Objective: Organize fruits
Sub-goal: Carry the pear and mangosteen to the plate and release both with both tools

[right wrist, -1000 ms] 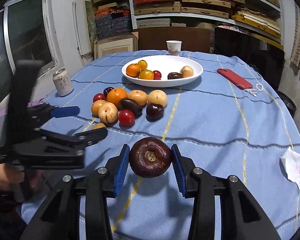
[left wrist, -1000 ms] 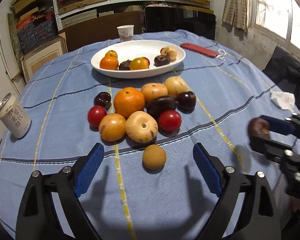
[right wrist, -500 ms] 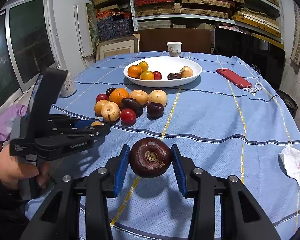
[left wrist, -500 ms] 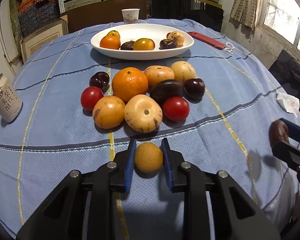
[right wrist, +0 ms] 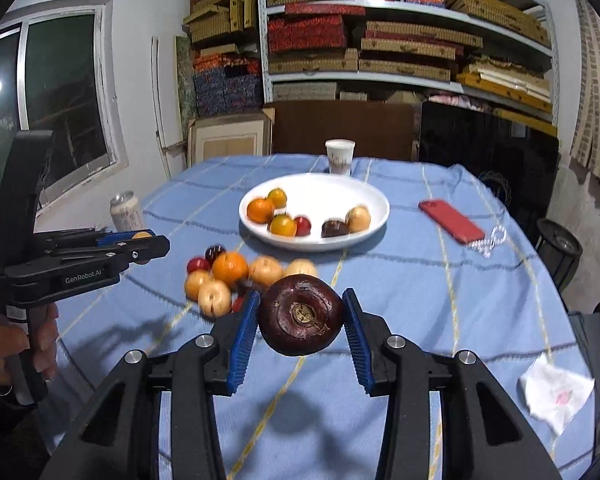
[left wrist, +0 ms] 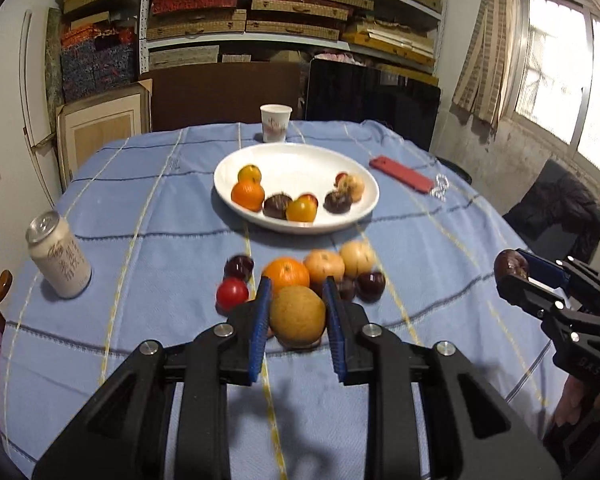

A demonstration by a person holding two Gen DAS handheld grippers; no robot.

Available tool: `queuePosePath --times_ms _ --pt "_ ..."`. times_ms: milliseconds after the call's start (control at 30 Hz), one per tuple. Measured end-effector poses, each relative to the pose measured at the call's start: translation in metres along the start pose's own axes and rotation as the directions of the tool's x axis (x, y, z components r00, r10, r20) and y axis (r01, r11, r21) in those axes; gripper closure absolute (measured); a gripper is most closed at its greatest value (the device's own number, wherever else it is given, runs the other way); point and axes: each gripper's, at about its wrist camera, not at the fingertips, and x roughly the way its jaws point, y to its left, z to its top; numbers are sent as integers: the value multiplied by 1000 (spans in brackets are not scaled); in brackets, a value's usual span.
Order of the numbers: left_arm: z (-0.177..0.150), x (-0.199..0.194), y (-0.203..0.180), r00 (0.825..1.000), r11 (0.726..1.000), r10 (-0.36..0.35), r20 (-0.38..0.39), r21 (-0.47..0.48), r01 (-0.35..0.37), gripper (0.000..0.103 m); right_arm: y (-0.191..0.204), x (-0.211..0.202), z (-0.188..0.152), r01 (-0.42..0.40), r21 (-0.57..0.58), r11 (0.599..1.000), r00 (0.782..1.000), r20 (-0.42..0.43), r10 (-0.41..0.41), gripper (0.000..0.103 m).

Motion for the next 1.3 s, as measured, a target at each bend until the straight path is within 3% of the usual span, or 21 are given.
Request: queuePosePath --times_ms 167,367,567,833,967,1033,1100,1300 --pt "45 24 3 1000 999 -23 4 -30 23 78 -3 22 33 30 -45 999 999 36 -28 60" --pt "76 100 27 997 986 -58 -43 -160 50 78 -21 92 66 53 10 999 999 -8 -52 60" --pt "93 151 31 997 982 -63 -38 -180 55 78 -27 164 82 44 15 999 997 -58 -43 60" --pt "90 201 46 994 975 -41 -100 -220 18 78 -29 211 81 50 -19 999 990 -130 -52 60" --pt "90 206 47 994 974 -54 -94 -224 32 77 -30 223 77 55 -38 998 988 -146 -60 59" --pt "91 206 48 993 969 -77 -92 -241 52 69 -30 223 76 61 -41 997 989 -134 -66 42" --pt "93 204 48 991 962 -103 -86 -260 78 54 -31 216 77 68 -33 997 992 -104 -71 37" --pt "90 169 54 994 964 -96 -53 -253 80 49 -41 183 75 65 -10 998 995 -72 -65 36"
